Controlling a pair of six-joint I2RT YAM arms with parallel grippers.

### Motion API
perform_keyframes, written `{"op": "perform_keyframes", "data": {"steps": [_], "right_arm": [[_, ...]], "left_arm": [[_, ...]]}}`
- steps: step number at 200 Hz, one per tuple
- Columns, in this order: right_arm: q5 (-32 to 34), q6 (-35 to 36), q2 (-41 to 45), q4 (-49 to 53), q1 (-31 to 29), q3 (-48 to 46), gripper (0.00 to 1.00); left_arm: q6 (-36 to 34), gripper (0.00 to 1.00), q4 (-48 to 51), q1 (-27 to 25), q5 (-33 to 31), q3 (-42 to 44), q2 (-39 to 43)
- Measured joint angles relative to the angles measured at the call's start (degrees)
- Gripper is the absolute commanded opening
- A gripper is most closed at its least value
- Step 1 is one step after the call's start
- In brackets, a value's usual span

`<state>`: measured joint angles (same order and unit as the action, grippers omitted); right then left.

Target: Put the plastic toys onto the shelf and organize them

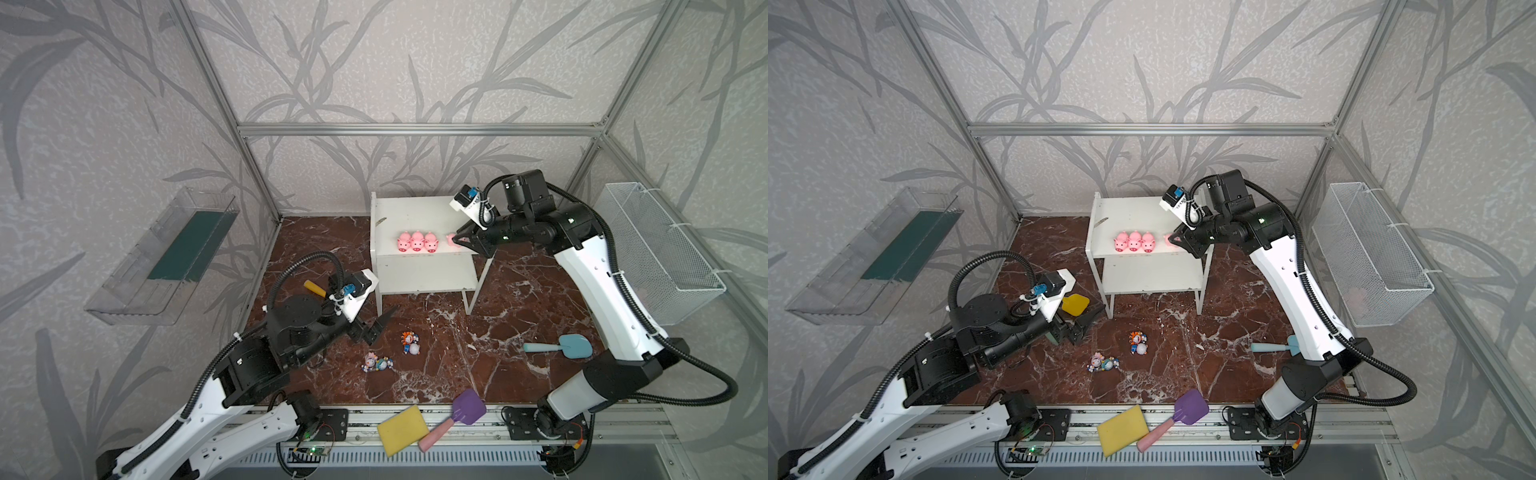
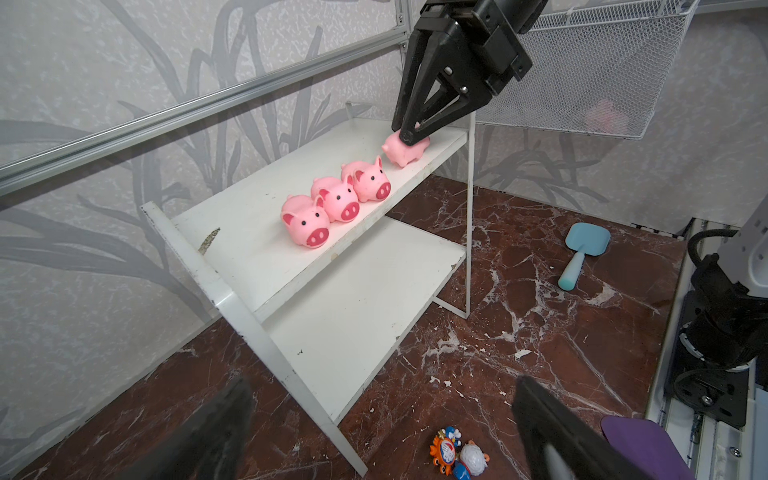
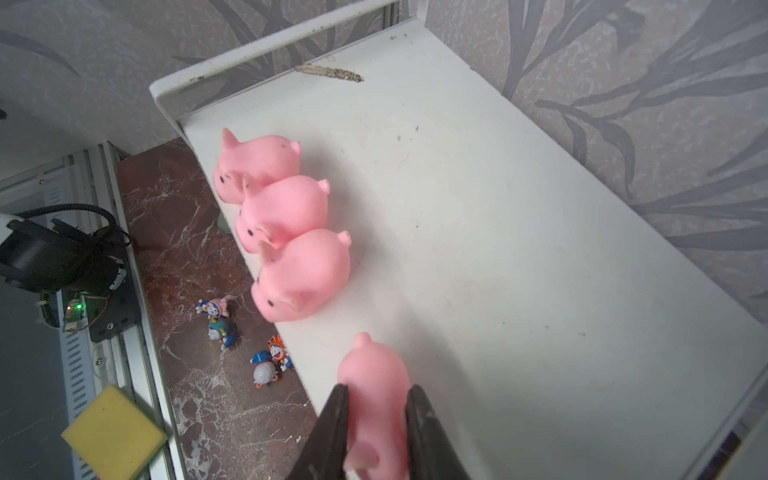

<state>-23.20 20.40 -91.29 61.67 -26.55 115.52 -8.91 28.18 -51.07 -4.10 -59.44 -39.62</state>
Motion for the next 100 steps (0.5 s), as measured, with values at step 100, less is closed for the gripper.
{"op": "perform_keyframes", "data": {"steps": [100], "right_arm": [[25.11,-20.04,-2.51,0.17,-10.45,6.38,0.26]], "left_arm": [[0.04,0.99,-0.04,0.20,0.83,0.00,0.13]]}}
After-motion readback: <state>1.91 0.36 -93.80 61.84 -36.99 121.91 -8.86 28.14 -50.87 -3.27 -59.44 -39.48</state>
